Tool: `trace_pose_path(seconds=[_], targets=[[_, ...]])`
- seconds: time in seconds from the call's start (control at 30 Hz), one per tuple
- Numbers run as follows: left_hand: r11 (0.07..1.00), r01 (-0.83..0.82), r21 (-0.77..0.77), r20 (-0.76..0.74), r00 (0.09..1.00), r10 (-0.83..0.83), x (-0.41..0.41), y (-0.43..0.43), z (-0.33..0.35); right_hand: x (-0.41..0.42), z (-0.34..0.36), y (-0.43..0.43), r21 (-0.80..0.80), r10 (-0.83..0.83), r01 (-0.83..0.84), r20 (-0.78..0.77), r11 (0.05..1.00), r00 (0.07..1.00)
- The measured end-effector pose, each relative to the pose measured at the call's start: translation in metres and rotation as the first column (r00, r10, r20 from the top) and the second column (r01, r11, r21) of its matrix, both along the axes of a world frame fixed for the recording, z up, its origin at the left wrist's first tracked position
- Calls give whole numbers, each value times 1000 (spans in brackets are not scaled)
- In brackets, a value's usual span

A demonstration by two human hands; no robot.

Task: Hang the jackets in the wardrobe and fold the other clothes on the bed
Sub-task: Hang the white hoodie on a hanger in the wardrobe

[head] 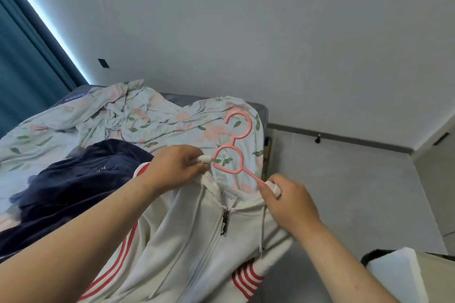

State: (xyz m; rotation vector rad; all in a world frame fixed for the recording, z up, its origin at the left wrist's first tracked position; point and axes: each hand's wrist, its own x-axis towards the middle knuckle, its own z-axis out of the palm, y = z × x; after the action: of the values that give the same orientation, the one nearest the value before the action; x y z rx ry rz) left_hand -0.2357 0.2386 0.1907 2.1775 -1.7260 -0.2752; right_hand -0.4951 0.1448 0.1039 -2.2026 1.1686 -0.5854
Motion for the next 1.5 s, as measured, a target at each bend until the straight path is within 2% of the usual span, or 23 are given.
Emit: trace_pose_path(seconds=[0.27,0.57,0.73,0.87,1.0,1.33,1.5], targets=[[999,-34,-21,-59,998,33,-31,2,61,-25,78,-11,-136,80,-105,-179,985,981],[977,-9,-213,-177,984,-29,-75,-25,179,-62,235,-41,-398,-83,-16,-230,917,970],[946,49,-321,-187,976,-114,-101,-41,241,-88,315,-45,-579,-236,96,-170,810,957],[928,130,-349,-164,967,-197,-124,-64,294,-116,371,-49,-686,-319,179,-81,705,944],[902,236,-361,-174,933,-314,-139,-99,327,-141,410,-59,-757,-410,224,-62,613,910],[829,409,-380,-172,850,-498,-158,-241,324,-141,424,-154,-757,-503,224,-156,613,850],[783,490,-383,-215,777,-591,-170,-304,324,-155,425,-191,-668,-586,337,-184,664,789]])
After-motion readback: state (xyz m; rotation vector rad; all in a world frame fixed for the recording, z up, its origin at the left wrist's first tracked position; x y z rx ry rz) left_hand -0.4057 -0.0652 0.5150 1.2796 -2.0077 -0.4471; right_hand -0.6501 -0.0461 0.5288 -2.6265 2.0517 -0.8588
